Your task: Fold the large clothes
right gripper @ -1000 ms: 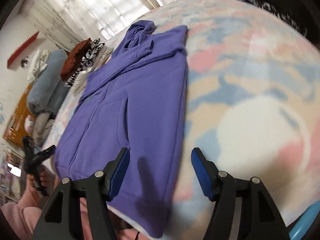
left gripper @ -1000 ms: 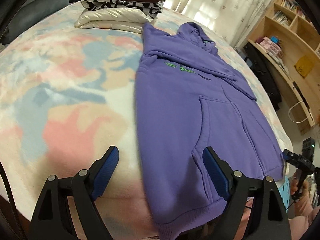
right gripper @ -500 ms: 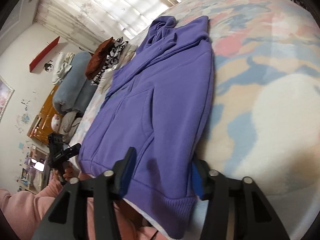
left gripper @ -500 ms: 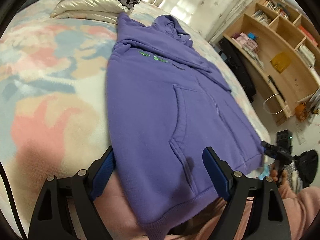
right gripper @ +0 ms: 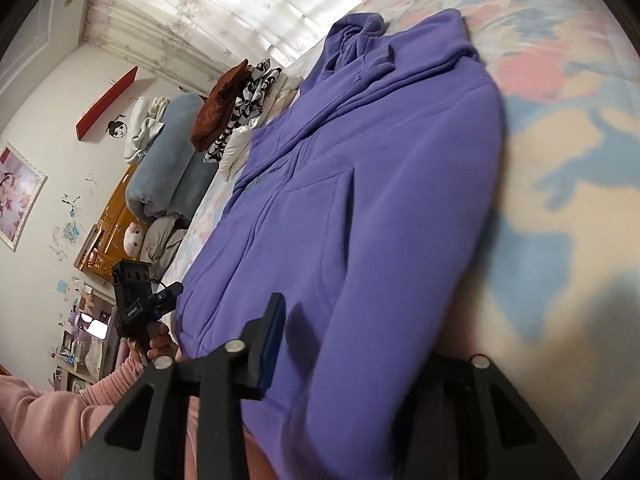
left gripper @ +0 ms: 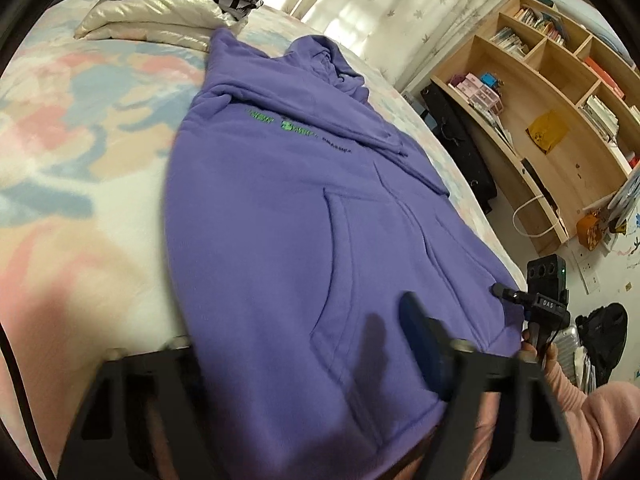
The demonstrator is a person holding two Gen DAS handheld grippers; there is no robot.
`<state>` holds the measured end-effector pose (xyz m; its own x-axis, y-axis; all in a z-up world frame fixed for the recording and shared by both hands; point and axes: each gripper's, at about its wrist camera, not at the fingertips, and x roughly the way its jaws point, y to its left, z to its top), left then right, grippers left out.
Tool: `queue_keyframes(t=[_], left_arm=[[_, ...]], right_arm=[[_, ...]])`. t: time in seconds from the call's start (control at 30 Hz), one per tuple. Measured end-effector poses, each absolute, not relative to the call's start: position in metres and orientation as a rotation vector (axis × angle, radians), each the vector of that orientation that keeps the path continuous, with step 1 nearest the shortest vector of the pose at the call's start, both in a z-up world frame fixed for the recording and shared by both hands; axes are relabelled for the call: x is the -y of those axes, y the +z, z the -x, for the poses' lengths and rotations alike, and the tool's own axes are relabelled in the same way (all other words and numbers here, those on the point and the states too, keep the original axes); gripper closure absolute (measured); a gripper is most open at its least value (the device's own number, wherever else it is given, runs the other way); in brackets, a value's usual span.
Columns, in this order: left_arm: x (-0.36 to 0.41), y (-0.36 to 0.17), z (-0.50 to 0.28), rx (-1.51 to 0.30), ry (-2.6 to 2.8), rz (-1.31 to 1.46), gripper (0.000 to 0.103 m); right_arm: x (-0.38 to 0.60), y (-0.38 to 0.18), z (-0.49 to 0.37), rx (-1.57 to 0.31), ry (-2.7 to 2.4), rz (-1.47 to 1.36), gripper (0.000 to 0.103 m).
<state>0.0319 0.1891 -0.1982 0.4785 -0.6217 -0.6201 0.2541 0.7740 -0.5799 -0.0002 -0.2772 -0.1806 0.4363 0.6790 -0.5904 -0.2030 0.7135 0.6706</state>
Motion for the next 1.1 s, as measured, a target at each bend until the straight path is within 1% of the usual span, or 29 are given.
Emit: queue_keyframes(t=[0.03, 0.07, 0.13, 0.17, 0.33, 0.53, 0.7, 0.9, 1.0, 1.1], left_arm=[[-0.188, -0.2, -0.034, -0.93, -0.549, 0.456, 0.064], [-0.187, -0.201, -0.036, -0.932, -0.53, 0.468, 0.075], [-0.19, -0.203, -0.036, -0.915, -0.49, 0.517, 0.083], [-0.191, -0.202, -0.035, -0.906, -0.474, 0.532, 0.091], [-0.191, -0.187, -0.028, -0.865, -0.384, 0.543, 0.094], [-0.196, -0.157, -0.016, -0.818, -0.37, 0.564, 0.095], [-0.198, -0.13, 0.003, -0.779, -0.389, 0.549, 0.096], [-0.203, -0.105, 0.047, -0.791, -0.419, 0.535, 0.095], [-0.205, -0.102, 0.066, -0.819, -0.42, 0.525, 0.095], [-0.208, -0.109, 0.066, -0.852, -0.412, 0.56, 0.095]], right_arm=[[0.276, -0.181, -0.002, -0.975, 0.585, -0.565, 0.079], [0.277, -0.181, -0.003, -0.974, 0.586, -0.57, 0.084], [0.277, -0.178, -0.003, -0.959, 0.581, -0.569, 0.088], [0.277, -0.176, -0.002, -0.951, 0.578, -0.565, 0.089], [0.278, -0.161, 0.005, -0.903, 0.561, -0.589, 0.092], [0.269, -0.132, 0.016, -0.816, 0.578, -0.562, 0.093], [0.265, -0.111, 0.029, -0.787, 0.602, -0.531, 0.093], [0.267, -0.091, 0.067, -0.805, 0.619, -0.486, 0.093], [0.271, -0.085, 0.086, -0.826, 0.626, -0.473, 0.093], [0.272, -0.081, 0.088, -0.845, 0.625, -0.457, 0.093]])
